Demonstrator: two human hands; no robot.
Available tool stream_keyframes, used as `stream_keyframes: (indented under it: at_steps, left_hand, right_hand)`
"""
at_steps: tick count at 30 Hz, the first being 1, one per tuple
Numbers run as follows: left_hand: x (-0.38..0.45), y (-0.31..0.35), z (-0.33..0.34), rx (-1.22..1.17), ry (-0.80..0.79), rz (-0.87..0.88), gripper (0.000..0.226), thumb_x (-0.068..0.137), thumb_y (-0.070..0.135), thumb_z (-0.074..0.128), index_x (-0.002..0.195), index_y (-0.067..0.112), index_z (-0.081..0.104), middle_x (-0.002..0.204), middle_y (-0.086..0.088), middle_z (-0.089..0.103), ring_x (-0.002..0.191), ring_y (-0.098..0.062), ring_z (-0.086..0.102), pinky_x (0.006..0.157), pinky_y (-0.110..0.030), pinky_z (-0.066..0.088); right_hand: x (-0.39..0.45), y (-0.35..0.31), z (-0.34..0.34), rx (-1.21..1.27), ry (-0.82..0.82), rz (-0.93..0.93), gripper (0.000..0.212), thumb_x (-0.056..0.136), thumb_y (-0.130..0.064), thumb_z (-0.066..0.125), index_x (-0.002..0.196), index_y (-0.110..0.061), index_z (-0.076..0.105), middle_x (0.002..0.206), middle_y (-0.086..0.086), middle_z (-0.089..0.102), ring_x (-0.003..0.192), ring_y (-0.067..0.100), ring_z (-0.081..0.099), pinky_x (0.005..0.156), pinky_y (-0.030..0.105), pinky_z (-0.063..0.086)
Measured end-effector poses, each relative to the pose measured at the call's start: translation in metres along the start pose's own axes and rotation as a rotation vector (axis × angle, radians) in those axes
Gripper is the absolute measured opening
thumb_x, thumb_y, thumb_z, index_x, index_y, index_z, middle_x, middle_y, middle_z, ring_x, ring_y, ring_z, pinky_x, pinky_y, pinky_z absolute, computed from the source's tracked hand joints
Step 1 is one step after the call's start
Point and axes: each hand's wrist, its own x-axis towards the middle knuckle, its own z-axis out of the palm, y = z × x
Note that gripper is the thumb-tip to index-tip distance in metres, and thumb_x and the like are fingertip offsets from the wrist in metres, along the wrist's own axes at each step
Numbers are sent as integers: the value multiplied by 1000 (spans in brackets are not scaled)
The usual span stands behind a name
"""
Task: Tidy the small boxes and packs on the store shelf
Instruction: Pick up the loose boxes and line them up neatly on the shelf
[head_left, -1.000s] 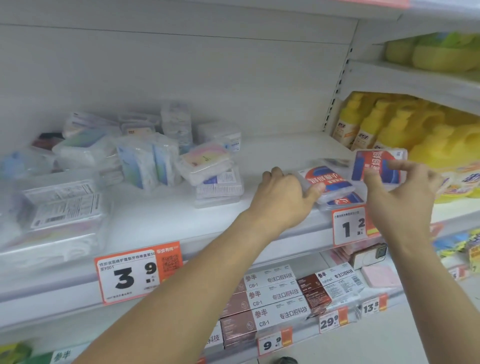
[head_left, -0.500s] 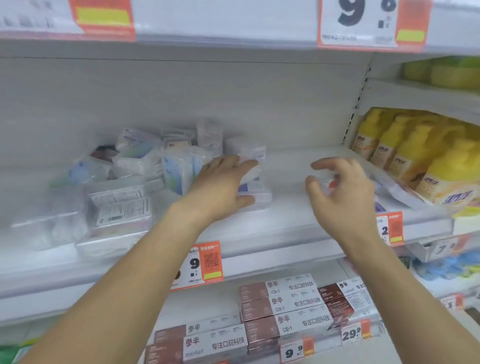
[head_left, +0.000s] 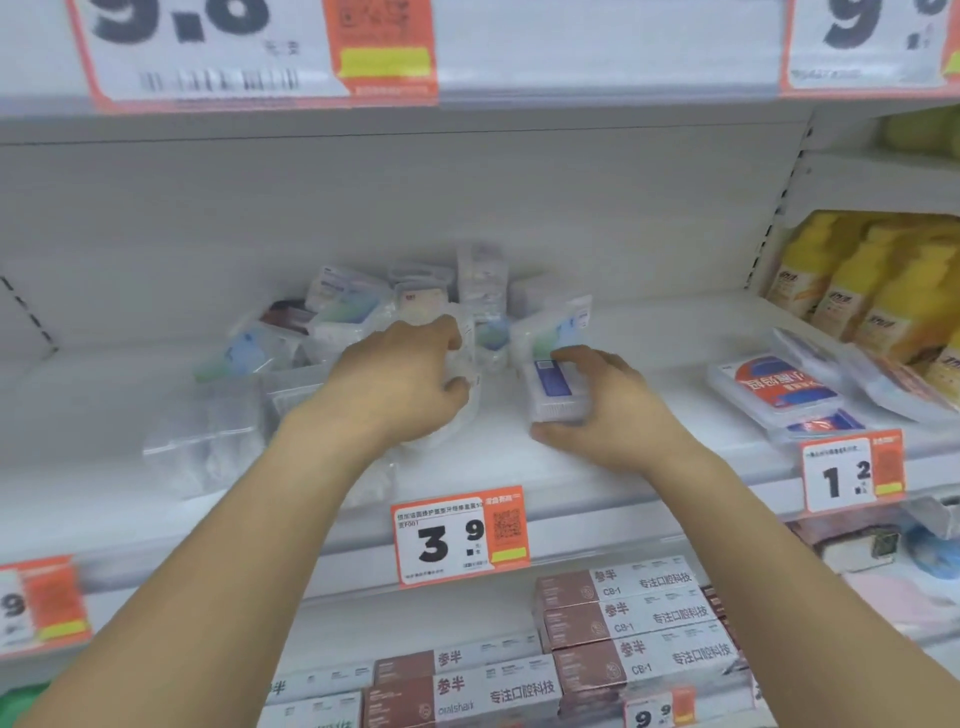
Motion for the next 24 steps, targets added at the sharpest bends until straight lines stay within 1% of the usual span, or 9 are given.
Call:
stream_keyframes:
  at_steps: [5, 8, 10, 12, 15, 17, 19, 21, 24]
  left_hand:
    - [-10, -9, -11, 50, -158, 3, 56, 84, 59, 54, 129, 25, 50, 114, 1, 59, 99, -18, 52, 79, -29, 43]
    - [-12, -4, -11, 30, -108, 32, 63, 81, 61, 58, 132, 25, 47, 122, -1, 52, 102, -18, 51, 79, -29, 41]
    - [-11, 0, -6, -19, -53, 46, 66, 79, 60, 62, 133, 25, 46, 124, -5, 46, 110, -22, 50, 86, -32, 44]
    - [-9, 5, 0, -98, 38, 99, 69, 78, 56, 66, 135, 24, 45, 123, -6, 42, 115, -24, 45, 93, -33, 43]
    - [-8, 17, 5, -317, 160, 215, 74, 75, 55, 70, 136, 24, 41, 126, -3, 44, 120, -18, 42, 97, -29, 39]
    - [-7, 24, 5, -478, 188, 223, 71, 75, 52, 73, 133, 24, 42, 125, 1, 50, 112, -14, 51, 90, -27, 44]
    - [-6, 29, 2, -627, 196, 186, 68, 71, 49, 78, 127, 26, 46, 117, 7, 57, 94, -10, 61, 78, -24, 50]
    - [-5, 30, -1, -743, 198, 118, 67, 66, 48, 83, 121, 29, 51, 110, 12, 59, 82, -9, 65, 72, -24, 53]
    - [-2, 29, 0, -793, 267, 14, 54, 72, 42, 80, 115, 27, 52, 100, 14, 59, 83, -15, 66, 73, -31, 54]
  right_hand:
    - [-1, -6, -7, 89, 108, 12, 64, 63, -46, 87, 121, -34, 62, 101, -5, 60, 96, 16, 60, 72, 19, 38]
    - [-4, -10, -11, 385, 148, 107, 50, 63, -51, 87, 107, -36, 66, 87, -13, 68, 76, 4, 65, 63, 11, 46]
    - [-8, -10, -15, 564, 126, 138, 47, 65, -49, 86, 107, -33, 69, 87, -4, 74, 74, 18, 70, 70, 30, 58]
    - [-15, -13, -20, 726, 76, 110, 40, 74, -41, 83, 109, -27, 71, 95, 5, 75, 86, 28, 72, 77, 41, 61]
    - [-23, -21, -27, 1062, -123, 52, 43, 87, -40, 65, 120, -13, 66, 110, 13, 74, 101, 35, 71, 76, 39, 61]
    - [-27, -28, -32, 1193, -263, 87, 50, 92, -47, 52, 125, -11, 64, 110, 17, 73, 90, 37, 73, 66, 33, 61]
    - [-29, -29, -34, 1234, -317, 143, 55, 92, -54, 47, 125, -14, 65, 106, 16, 74, 72, 32, 74, 52, 30, 58]
    - [-29, -26, -36, 1235, -290, 190, 54, 94, -57, 44, 122, -18, 67, 98, 14, 74, 57, 28, 71, 43, 27, 53]
    - [-28, -22, -38, 1134, -37, 259, 43, 100, -48, 43, 109, -14, 68, 93, 13, 76, 57, 30, 71, 47, 29, 54]
